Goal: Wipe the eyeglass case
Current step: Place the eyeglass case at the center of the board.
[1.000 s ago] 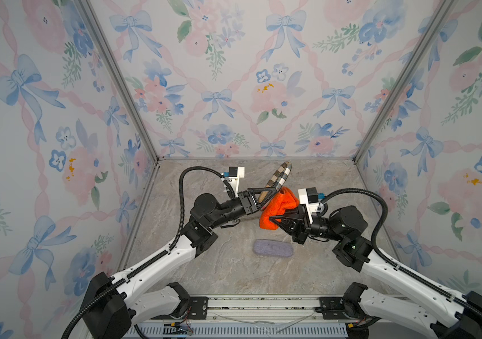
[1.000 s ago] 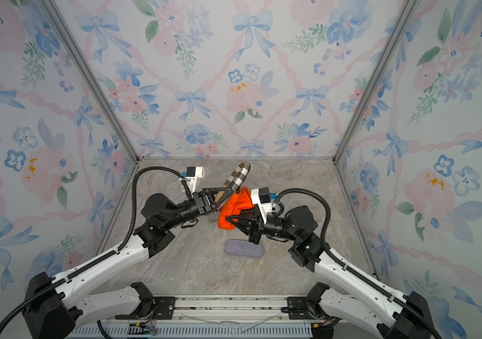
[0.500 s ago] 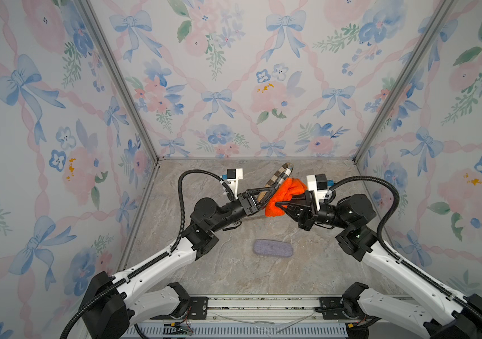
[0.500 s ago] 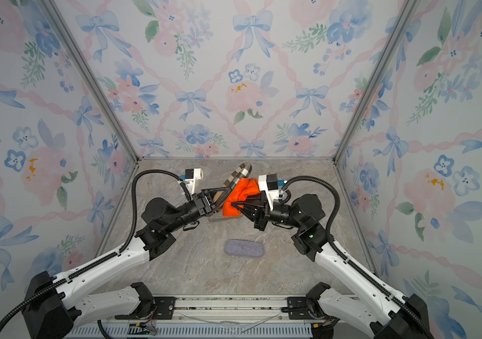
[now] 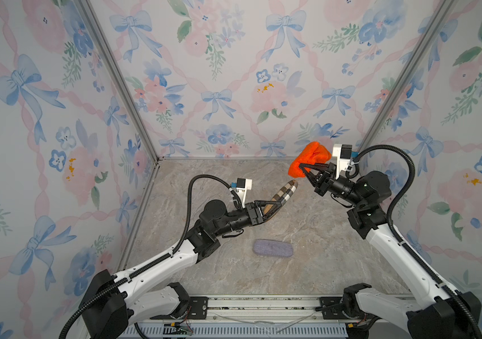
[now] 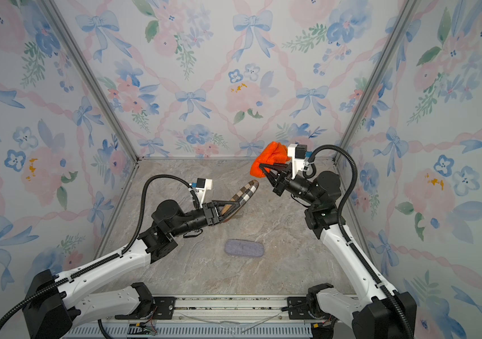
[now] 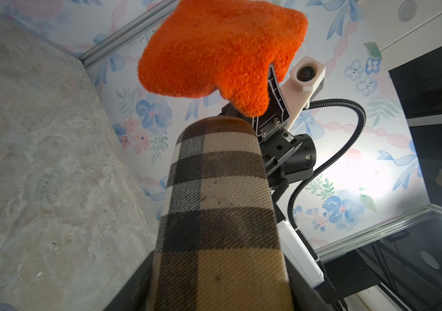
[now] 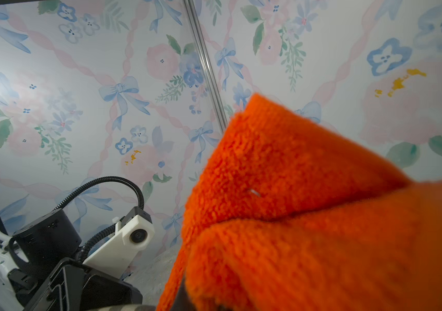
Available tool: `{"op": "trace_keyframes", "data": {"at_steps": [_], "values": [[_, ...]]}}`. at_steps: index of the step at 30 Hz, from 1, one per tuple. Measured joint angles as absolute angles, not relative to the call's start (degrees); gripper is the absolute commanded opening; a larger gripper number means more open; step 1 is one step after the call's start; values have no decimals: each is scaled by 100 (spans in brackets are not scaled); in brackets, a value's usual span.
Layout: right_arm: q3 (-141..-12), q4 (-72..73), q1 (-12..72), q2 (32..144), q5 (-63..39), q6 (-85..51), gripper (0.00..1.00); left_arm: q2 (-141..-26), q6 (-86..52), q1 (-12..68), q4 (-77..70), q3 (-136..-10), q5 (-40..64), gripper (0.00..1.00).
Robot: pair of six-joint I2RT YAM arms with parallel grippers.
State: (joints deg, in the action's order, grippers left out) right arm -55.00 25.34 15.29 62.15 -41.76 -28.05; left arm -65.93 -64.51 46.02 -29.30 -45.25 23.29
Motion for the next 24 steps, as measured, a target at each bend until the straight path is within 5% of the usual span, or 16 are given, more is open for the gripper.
{"op": "trace_keyframes", "data": {"at_steps": [10, 24], "values": [[-5081, 569, 825, 4729, -3826, -2729, 0, -8995, -4296, 5113, -1977, -5699, 1031, 22], [-4497, -854, 183, 4202, -3656, -2596, 0, -11561, -3765, 5452, -902, -7579, -388, 26]]}}
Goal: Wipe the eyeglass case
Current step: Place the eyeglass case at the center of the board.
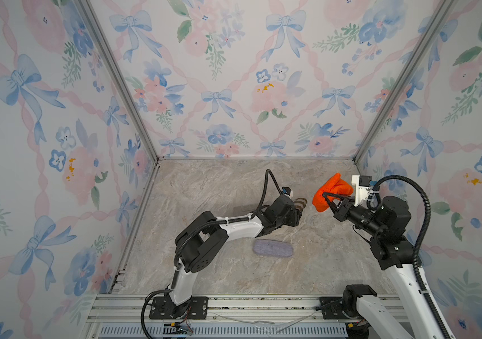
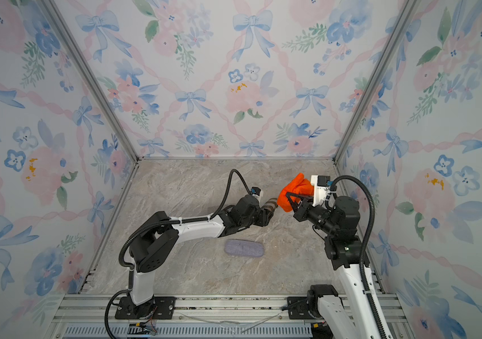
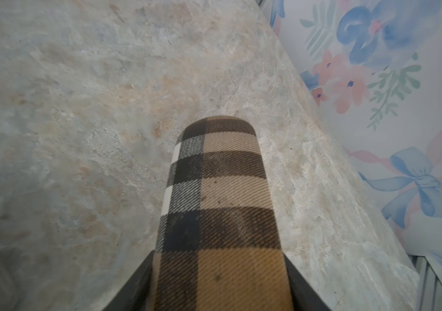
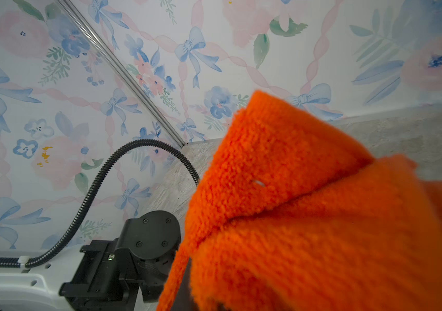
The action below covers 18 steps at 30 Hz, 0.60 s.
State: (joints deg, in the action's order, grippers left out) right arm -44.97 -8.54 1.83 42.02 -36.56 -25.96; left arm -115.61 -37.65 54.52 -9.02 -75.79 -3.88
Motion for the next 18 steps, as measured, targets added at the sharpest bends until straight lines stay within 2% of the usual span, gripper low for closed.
{"op": "trace_keyframes", "data": {"at_steps": [7, 17, 18], "values": [[-4497, -1037, 158, 4075, -3706, -2506, 0, -11935, -4066, 5607, -587, -7669, -617, 45], [-4456, -1188, 8, 4097, -3942, -2445, 0, -12239, -4569, 5725, -327, -8132, -794, 66], [-4442, -1190, -10, 4093, -3983, -2451, 0, -12267, -4639, 5725, -263, -8195, -762, 76]]}}
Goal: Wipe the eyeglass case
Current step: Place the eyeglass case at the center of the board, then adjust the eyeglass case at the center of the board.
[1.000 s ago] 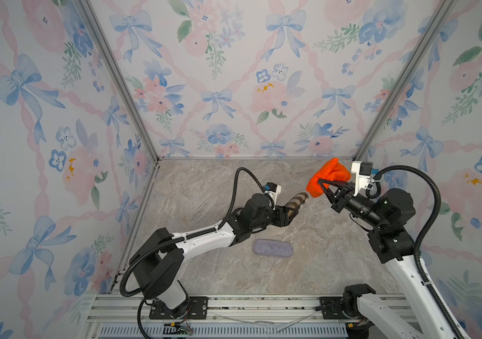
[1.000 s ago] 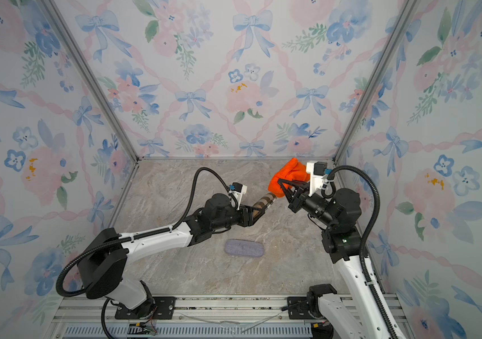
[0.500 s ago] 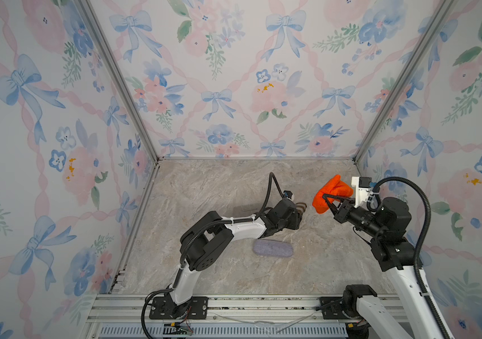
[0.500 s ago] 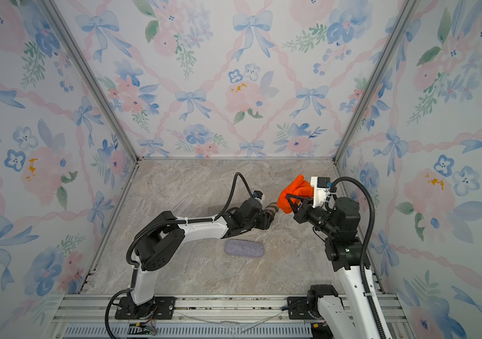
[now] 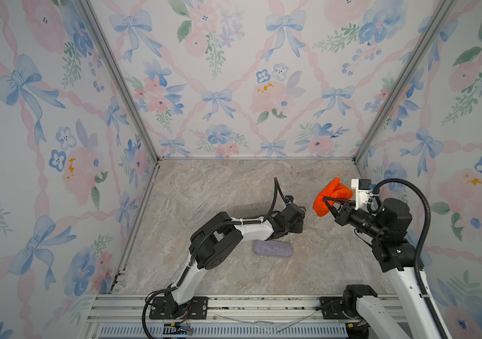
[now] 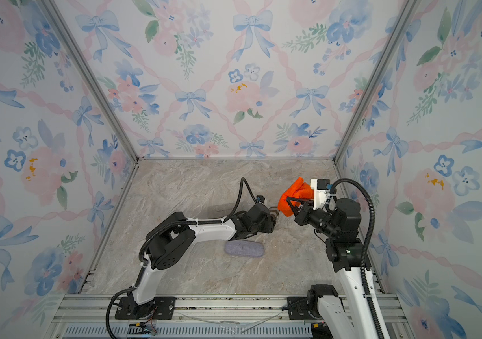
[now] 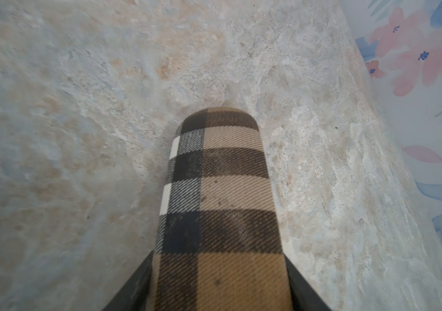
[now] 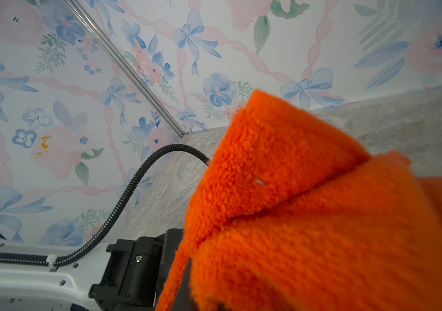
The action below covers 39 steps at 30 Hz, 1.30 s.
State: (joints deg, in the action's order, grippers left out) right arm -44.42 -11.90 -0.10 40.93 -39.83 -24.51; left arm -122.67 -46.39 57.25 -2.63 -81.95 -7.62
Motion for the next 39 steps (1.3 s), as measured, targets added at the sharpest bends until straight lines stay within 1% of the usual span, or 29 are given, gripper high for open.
{"op": "trace_keyframes", "data": {"at_steps": [2, 3, 9, 13, 21, 29, 35, 39], "values": [[-4414, -1188, -40, 4091, -4036, -2464, 0, -12315, -4781, 5728, -169, -8265, -711, 95], [-4397, -1190, -51, 4088, -4053, -2469, 0, -12342, -4871, 5732, -115, -8298, -674, 98], [-4355, -1238, -121, 4060, -4141, -2493, 0, -12383, -5273, 5732, 40, -8414, -464, 98], [-4329, -1262, -154, 3975, -4163, -2512, 0, -12383, -5527, 5730, 38, -8431, -309, 96], [-4174, -1271, -370, 3813, -4187, -2600, 0, -12436, -6340, 5734, -62, -8506, 314, 93], [-4101, -1256, -493, 3822, -4206, -2735, 0, -12473, -7185, 5787, -237, -8514, 884, 93], [-4099, -1221, -626, 3826, -4213, -2797, 0, -12473, -7284, 5828, -301, -8514, 1280, 92], [-4101, -1223, -873, 3907, -4222, -2823, 0, -12361, -6792, 5826, 14, -8519, 1496, 91]]}}
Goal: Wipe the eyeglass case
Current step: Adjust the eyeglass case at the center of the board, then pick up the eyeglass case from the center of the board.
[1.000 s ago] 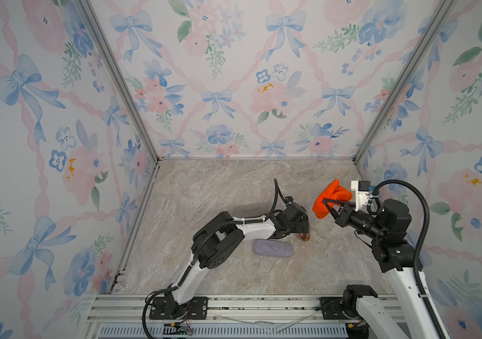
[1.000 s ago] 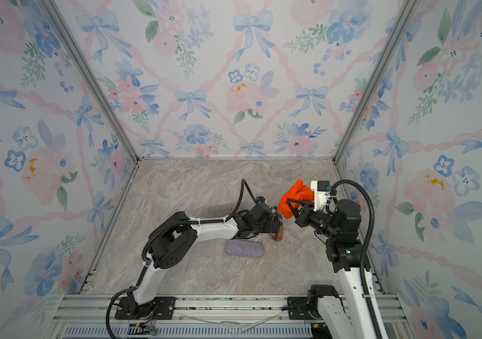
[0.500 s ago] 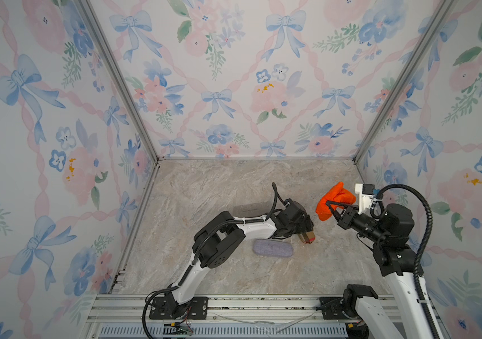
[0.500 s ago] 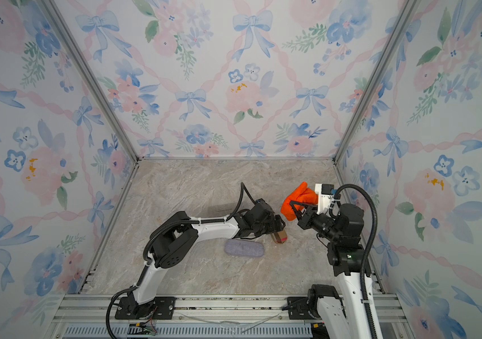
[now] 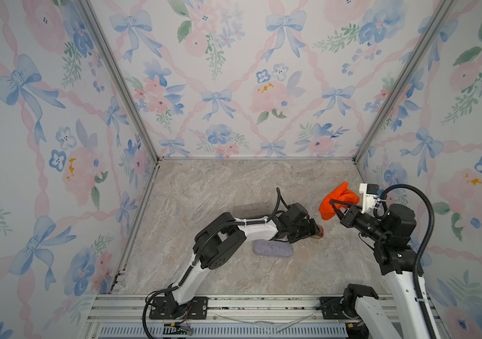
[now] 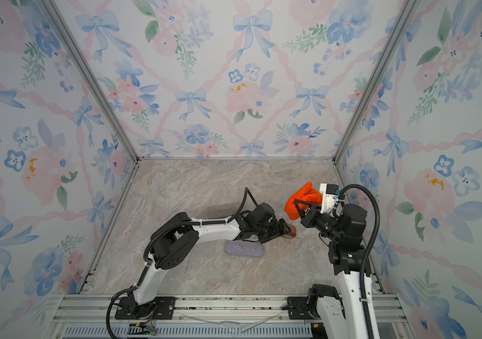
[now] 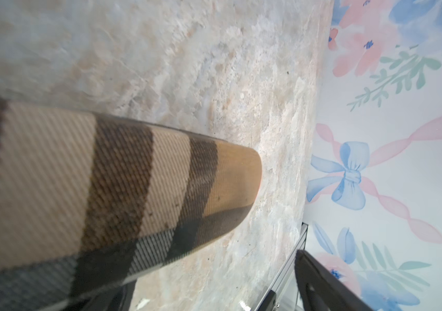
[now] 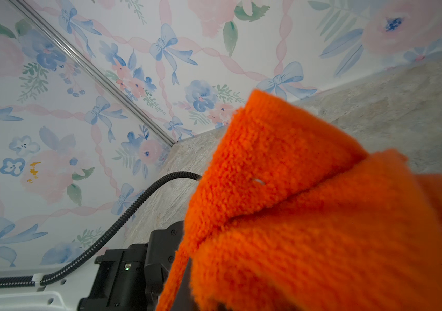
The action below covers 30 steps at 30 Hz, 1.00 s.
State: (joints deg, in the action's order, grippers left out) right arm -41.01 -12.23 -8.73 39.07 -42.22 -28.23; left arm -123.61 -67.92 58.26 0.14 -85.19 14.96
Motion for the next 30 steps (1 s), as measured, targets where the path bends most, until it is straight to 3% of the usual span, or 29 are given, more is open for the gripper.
{"op": "trace_keyframes", "data": {"at_steps": [8, 12, 15, 18, 30], "values": [[-4101, -1179, -1236, 4252, -4176, -2963, 0, -11402, -3695, 5808, 1441, -8903, 1791, 89], [-4101, -1181, -1271, 4501, -4150, -2993, 0, -10958, -1181, 5811, 1673, -8980, 1485, 96], [-4101, -1194, -1288, 4622, -4119, -3004, 0, -10969, 679, 5795, 1752, -9000, 956, 98], [-4125, -1229, -1387, 4705, -4097, -3011, 0, -11349, 1959, 5625, 1951, -9253, 923, 92], [-4145, -1004, -1957, 5205, -4139, -3378, 0, -12661, 4038, 5085, 2250, -9966, 1494, 89]]}}
